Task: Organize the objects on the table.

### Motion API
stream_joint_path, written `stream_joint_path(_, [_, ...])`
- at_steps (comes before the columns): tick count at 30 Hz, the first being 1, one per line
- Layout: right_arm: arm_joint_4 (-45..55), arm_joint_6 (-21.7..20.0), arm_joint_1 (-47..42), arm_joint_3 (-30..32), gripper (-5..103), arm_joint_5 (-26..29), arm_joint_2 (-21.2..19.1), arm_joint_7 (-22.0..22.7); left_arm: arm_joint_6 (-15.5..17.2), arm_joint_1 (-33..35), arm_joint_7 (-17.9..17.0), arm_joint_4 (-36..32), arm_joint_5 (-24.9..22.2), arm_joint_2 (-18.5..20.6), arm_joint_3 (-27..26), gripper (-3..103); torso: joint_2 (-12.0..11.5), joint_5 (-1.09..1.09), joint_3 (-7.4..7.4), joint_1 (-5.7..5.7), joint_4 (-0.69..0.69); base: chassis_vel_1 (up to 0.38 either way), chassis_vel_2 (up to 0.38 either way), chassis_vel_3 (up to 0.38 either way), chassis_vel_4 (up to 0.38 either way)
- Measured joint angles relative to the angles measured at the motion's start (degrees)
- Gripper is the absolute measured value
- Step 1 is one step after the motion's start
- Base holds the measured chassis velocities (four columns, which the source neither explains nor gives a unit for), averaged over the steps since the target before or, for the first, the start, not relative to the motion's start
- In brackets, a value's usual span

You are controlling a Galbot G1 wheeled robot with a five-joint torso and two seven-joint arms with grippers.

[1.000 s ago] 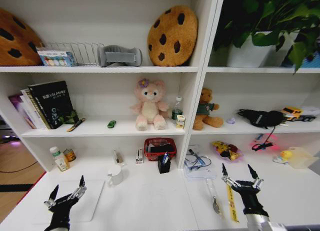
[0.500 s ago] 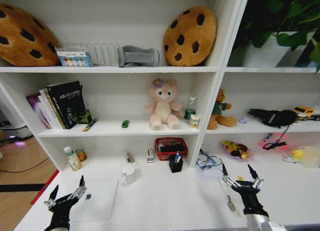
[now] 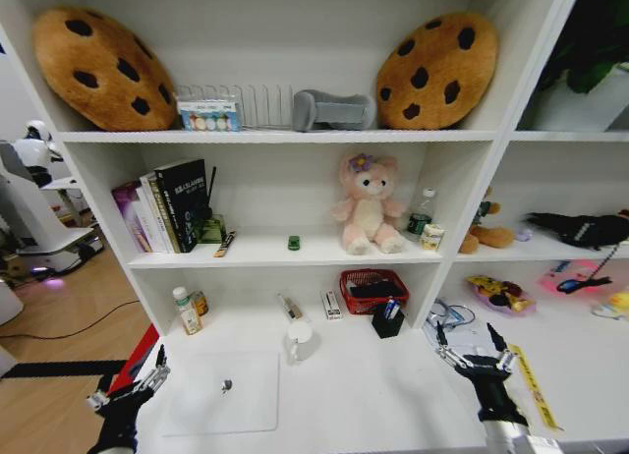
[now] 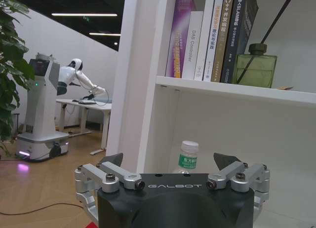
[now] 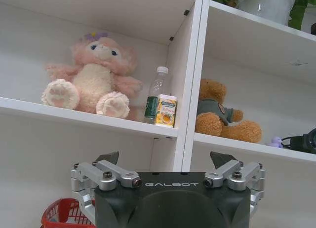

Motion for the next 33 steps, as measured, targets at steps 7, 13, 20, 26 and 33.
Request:
stream_joint_path(7, [0.0, 0.0, 0.0, 0.02, 100, 0.0, 0.0, 0.01, 0.0, 0.0, 0.02, 0.0, 0.0, -0.01, 0.02, 100, -0.01, 0.0, 0.01, 0.01, -0.01, -0.04, -0.031, 0.037, 0.023])
stream_joint_path(13, [0.0, 0.0, 0.0, 0.02, 100, 0.0, -0.01, 0.0, 0.0, 0.0, 0.02, 0.0, 0.0, -0.01, 0.02, 100, -0.01, -0.02, 0.01, 0.0, -0.01, 0.02, -0.005, -0.032, 0.007])
stream_joint_path(20, [0.0, 0.0, 0.0, 0.02, 100, 0.0, -0.01, 0.0, 0.01, 0.0, 0.02, 0.0, 0.0, 0.0, 0.01, 100, -0.01, -0.02, 0.01, 0.01, -0.01, 0.073, -0.049, -0.079, 0.048])
stream_joint_path(26, [0.0, 0.01, 0.0, 0.02, 100, 0.0, -0.01, 0.0, 0.01, 0.0, 0.02, 0.0, 0.0, -0.01, 0.01, 100, 0.0, -0.01, -0.01, 0.0, -0.01, 0.099, -0.11, -0.108, 0.124])
stream_joint_path(33, [0.0, 0.01, 0.0, 0.02, 100, 0.0, 0.0, 0.0, 0.01, 0.0, 0.02, 0.0, 0.0, 0.0, 0.01, 100, 0.0, -0.02, 0.0, 0.0, -0.01, 0.1, -0.089, -0.093, 0.11])
